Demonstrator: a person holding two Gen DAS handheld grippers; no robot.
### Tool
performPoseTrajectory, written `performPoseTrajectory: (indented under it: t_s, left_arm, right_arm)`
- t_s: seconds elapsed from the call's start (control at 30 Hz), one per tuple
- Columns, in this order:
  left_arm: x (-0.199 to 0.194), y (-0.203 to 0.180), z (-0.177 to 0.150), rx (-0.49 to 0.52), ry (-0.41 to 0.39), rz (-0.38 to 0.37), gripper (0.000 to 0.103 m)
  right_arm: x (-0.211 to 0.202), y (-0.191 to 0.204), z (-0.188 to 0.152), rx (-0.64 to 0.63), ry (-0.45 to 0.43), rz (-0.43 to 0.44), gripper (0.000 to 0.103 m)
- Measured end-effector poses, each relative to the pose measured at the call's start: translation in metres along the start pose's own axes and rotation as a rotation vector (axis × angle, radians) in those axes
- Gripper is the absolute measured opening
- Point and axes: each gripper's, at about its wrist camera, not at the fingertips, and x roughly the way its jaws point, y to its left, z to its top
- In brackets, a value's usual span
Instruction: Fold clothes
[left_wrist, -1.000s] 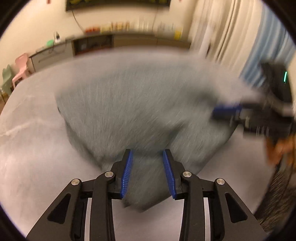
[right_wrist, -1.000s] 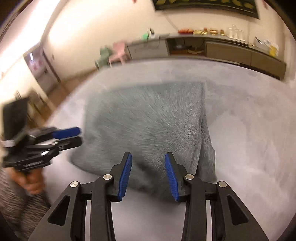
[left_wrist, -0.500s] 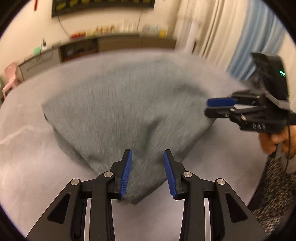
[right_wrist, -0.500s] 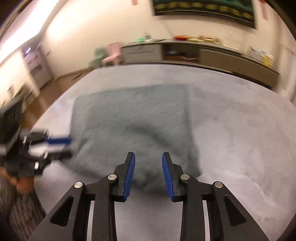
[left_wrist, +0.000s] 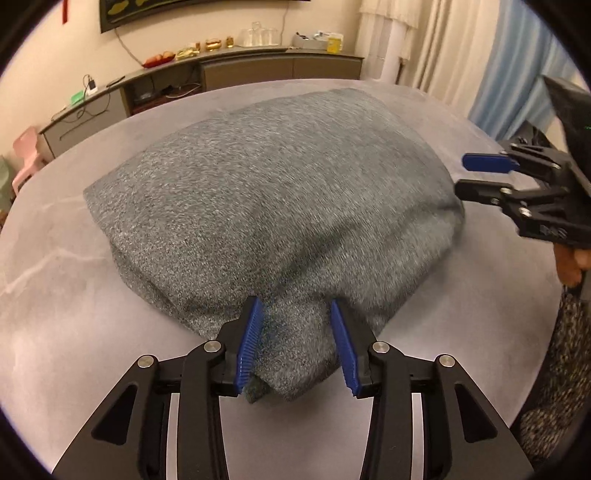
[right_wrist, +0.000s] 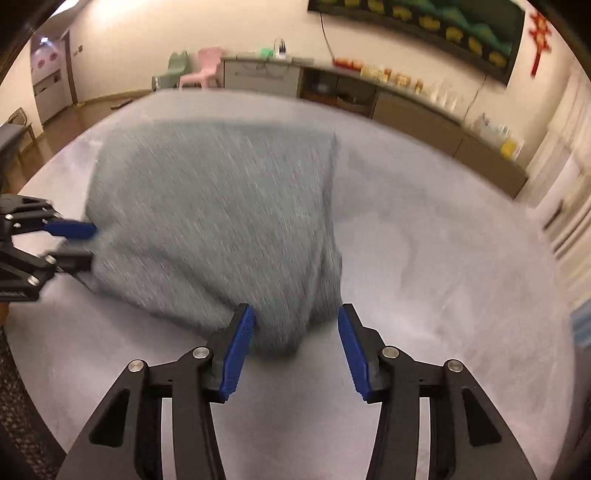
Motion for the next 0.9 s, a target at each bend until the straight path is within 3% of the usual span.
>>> performPoseTrajectory:
  t_s: [0.1,0.17,0.27,0.4,0.5,0.57,0.7,0.73,0.77,0.8,0.9]
  left_arm:
    - [0.005,0.021,0.019,-0.087,0.009,-0.026,0.041]
    - [0.001,0.032,0.027,-0.152,-0.005,-0.059,0.039]
    - [-0.009,0.031,0.029,-0.151,-0.043,-0.097,0.04]
    - [0.0,0.019,0.028,-0.108,-0.01,-0.082,0.04]
    - [0.007,0.019,0.029,-0.102,0.005,-0.069,0.041]
    - [0.008,0.022,0.028,-0.117,0.011,-0.072,0.043]
    - [0.012,0.024,0.029,-0.111,0.01,-0.065,0.043]
    - [0.012,0.024,0.03,-0.107,0.009,-0.062,0.043]
    - [0.012,0.023,0.03,-0.104,0.008,-0.059,0.043]
    - [0.012,0.023,0.03,-0.105,0.009,-0.059,0.043]
    - [0.011,0.025,0.029,-0.108,0.009,-0.057,0.043]
  right_arm:
    - [0.011,-0.003,0.01,0.027,0.005,0.054,0.049]
    - [0.022,-0.025,0.007,0.15,0.024,0.113,0.049]
    - [0.045,-0.067,-0.009,0.385,0.056,0.273,0.05]
    - [0.062,-0.093,-0.059,0.779,0.126,0.632,0.051]
    - [0.086,-0.084,-0.065,0.855,0.171,0.744,0.054]
    - [0.099,-0.078,-0.06,0.862,0.186,0.757,0.061]
    - [0.116,-0.073,-0.052,0.855,0.199,0.737,0.063]
    - [0.114,-0.073,-0.048,0.828,0.199,0.708,0.059]
    - [0.111,-0.072,-0.046,0.799,0.198,0.677,0.048]
    - [0.108,-0.071,-0.043,0.769,0.198,0.645,0.031]
    - [0.101,-0.07,-0.038,0.723,0.167,0.587,0.023]
